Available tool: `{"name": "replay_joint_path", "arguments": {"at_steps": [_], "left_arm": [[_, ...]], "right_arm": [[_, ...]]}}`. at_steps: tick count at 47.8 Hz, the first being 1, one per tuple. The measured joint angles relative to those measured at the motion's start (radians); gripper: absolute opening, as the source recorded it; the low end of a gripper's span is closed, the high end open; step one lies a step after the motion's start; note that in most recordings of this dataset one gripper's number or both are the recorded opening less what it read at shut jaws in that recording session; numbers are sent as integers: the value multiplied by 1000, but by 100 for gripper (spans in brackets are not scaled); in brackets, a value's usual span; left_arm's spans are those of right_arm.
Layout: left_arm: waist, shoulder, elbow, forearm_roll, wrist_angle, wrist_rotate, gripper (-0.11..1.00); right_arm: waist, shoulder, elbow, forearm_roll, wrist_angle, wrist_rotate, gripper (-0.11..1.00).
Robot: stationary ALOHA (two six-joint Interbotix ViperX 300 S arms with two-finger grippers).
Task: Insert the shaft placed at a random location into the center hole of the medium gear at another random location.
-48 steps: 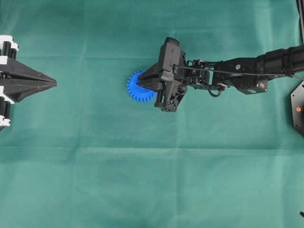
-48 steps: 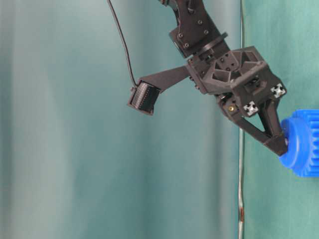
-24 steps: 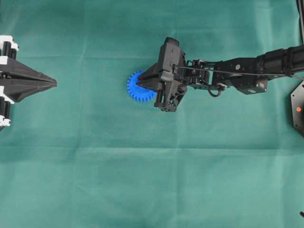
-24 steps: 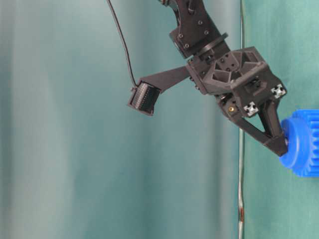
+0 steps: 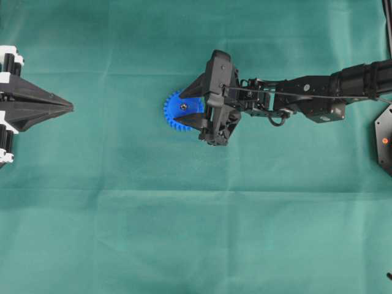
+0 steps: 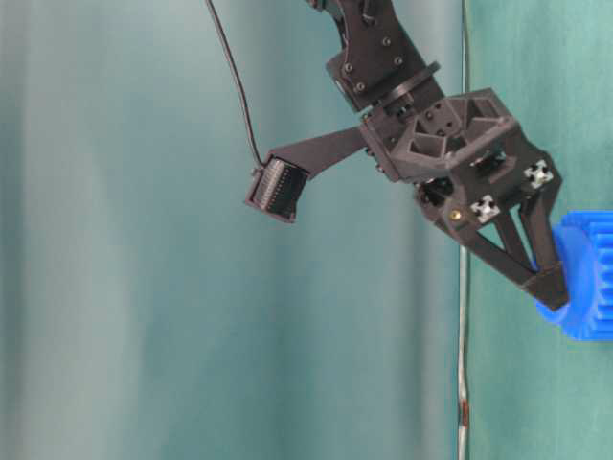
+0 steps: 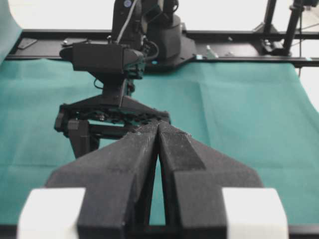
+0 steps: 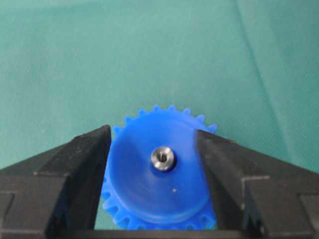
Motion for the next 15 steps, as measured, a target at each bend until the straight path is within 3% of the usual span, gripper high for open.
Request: {"name": "replay_joint_path", "arguments": {"at_steps": [15], "left_arm": [[0,2,0,0,0,0,0]], "right_arm": [[-2,-123,11,-2,67,-2,70]]}}
